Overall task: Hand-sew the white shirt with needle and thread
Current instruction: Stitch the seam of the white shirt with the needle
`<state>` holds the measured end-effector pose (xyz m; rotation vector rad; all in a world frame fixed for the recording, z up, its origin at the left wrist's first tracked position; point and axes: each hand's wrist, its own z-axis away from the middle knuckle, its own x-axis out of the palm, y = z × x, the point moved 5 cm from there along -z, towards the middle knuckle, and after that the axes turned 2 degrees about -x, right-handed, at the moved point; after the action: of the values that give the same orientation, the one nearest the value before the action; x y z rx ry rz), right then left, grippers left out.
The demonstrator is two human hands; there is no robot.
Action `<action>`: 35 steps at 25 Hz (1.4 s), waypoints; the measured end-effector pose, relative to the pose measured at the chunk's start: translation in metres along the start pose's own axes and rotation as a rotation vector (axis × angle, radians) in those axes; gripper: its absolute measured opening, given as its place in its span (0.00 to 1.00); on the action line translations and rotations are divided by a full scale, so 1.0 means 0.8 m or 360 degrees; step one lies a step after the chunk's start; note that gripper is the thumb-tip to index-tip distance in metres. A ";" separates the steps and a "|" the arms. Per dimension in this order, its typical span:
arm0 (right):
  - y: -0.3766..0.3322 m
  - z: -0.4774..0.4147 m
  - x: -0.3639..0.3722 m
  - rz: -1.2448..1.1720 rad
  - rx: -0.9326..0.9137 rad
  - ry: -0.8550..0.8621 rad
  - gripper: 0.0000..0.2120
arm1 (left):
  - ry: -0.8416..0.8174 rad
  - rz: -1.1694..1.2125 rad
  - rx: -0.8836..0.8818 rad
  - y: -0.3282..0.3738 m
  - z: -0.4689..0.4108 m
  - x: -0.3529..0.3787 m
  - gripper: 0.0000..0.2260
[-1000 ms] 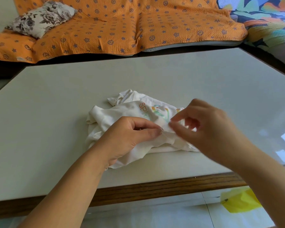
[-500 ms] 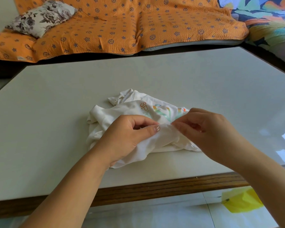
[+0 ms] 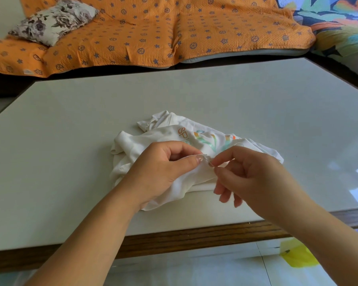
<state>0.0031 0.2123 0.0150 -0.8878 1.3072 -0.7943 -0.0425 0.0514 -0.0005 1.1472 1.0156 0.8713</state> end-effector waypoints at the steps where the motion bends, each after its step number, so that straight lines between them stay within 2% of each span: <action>1: -0.001 0.001 0.000 0.0032 -0.0011 0.0003 0.08 | -0.0007 0.0002 0.0001 0.001 0.000 0.000 0.06; 16: 0.002 -0.001 0.003 0.0100 -0.0044 0.0005 0.10 | 0.0022 0.0007 0.0028 0.000 0.001 0.001 0.03; 22: 0.005 -0.002 0.005 0.0101 -0.0049 0.0028 0.09 | 0.0026 -0.0152 0.0123 0.003 0.002 0.003 0.04; 27: 0.007 -0.006 0.008 0.0135 -0.0092 0.0166 0.07 | 0.0063 -0.0333 0.0234 0.006 0.006 0.011 0.06; 29: 0.007 -0.007 0.008 0.0066 -0.0103 0.0200 0.06 | 0.0139 -0.0287 0.0217 0.003 0.005 0.010 0.02; 35: 0.011 -0.011 0.010 -0.0357 -0.0051 0.0149 0.02 | 0.0133 -0.0271 0.0260 0.003 0.004 0.014 0.07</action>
<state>-0.0051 0.2083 0.0032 -1.0460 1.3196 -1.0021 -0.0357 0.0611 0.0000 1.1487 1.2528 0.7158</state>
